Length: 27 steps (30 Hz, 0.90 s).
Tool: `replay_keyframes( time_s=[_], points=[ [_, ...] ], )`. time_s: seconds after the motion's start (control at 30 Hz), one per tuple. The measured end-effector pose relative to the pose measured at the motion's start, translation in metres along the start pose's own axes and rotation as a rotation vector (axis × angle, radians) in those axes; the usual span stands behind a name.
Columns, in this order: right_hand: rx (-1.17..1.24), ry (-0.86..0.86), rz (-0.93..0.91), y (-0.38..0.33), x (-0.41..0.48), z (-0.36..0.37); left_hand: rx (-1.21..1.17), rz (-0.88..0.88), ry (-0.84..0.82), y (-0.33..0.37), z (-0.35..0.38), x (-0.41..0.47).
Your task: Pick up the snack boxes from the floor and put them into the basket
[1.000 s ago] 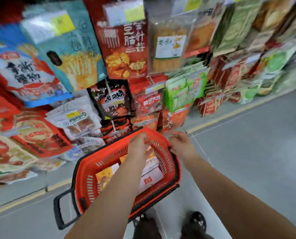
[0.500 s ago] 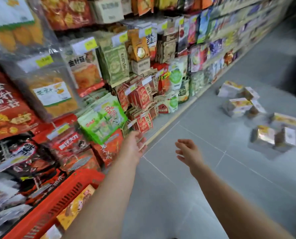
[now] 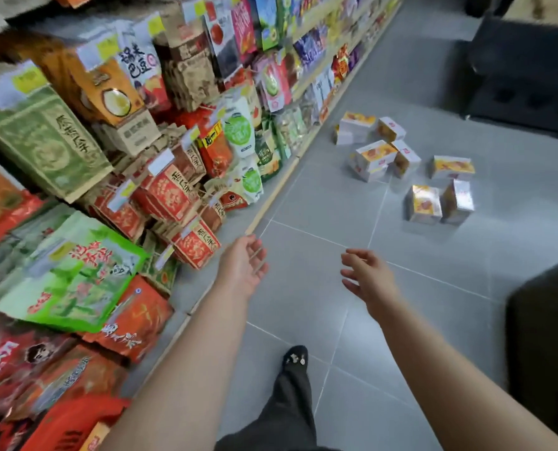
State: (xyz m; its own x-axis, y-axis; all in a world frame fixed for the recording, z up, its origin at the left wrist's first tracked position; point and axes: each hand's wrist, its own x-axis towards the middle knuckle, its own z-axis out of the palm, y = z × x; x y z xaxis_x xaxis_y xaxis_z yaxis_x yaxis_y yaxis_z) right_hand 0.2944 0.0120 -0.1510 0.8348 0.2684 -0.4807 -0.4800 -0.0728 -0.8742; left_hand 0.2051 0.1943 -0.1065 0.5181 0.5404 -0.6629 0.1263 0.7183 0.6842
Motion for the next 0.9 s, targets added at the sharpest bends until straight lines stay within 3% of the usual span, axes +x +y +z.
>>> replay_keyframes(
  time_s=[0.4,0.63,0.9],
  points=[
    [0.123,0.21,0.064,-0.074,0.149,-0.041,0.252,-0.071,-0.13,0.033,0.17,0.144],
    [0.219,0.383,0.078,-0.105,0.222,-0.119,0.406,-0.129,-0.224,0.007,0.287,0.198],
    [0.218,0.464,0.113,-0.143,0.329,-0.226,0.482,-0.206,-0.276,-0.037,0.441,0.253]
  ],
)
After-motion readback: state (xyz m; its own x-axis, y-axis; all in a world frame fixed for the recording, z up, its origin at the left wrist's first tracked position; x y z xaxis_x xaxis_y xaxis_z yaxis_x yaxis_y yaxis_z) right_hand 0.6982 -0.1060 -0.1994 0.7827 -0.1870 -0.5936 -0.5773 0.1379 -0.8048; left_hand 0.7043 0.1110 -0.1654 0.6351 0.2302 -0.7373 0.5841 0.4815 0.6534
